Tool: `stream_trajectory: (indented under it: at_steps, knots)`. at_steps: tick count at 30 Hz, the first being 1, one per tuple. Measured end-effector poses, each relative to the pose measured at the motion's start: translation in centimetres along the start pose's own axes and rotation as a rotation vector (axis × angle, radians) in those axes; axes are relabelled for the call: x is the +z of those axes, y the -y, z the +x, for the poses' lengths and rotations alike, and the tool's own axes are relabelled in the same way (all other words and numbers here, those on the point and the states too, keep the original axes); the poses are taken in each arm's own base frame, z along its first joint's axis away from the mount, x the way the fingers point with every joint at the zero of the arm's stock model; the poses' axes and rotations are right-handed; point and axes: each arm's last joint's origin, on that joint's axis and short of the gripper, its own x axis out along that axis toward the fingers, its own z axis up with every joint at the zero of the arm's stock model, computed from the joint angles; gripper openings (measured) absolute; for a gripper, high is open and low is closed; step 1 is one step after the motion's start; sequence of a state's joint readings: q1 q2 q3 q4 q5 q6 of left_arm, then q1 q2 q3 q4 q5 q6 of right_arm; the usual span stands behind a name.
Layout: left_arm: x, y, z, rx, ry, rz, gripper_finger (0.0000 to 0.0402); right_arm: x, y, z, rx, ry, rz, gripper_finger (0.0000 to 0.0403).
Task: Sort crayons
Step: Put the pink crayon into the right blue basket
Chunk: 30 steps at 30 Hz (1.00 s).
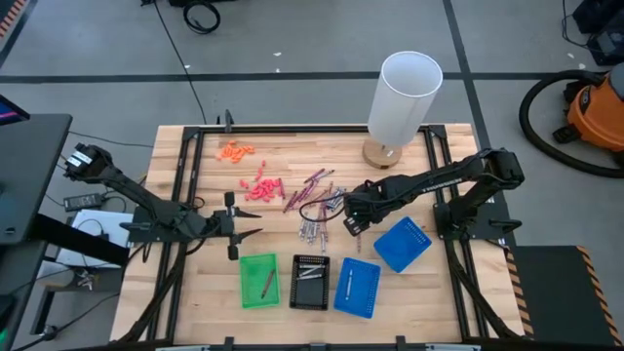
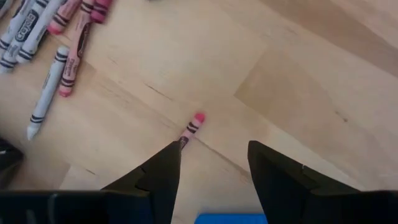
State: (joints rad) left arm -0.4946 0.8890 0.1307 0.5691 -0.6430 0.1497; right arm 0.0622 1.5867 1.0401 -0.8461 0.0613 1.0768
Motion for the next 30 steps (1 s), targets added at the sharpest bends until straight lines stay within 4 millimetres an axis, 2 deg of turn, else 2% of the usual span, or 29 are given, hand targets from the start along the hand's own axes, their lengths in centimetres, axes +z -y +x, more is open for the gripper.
stream_trajectory:
  at_steps: [9,18,24,30]
  knots:
    - [0.0,0.0,0.0,0.0,0.003,-0.002,0.0173,-0.6,-0.2,0.2,-0.013,-0.018,0.085,0.0195]
    - [0.0,0.0,0.0,0.0,0.002,-0.001,0.0173,-1.3,-2.5,4.5,-0.053,-0.062,0.057,0.0195]
    - [0.0,0.0,0.0,0.0,0.001,0.0,0.0173,-1.5,-3.2,6.0,-0.093,-0.074,0.057,0.0195]
    - [0.0,0.0,0.0,0.0,-0.003,0.003,0.0173,-1.5,-3.8,6.6,-0.135,-0.045,0.029,0.0191]
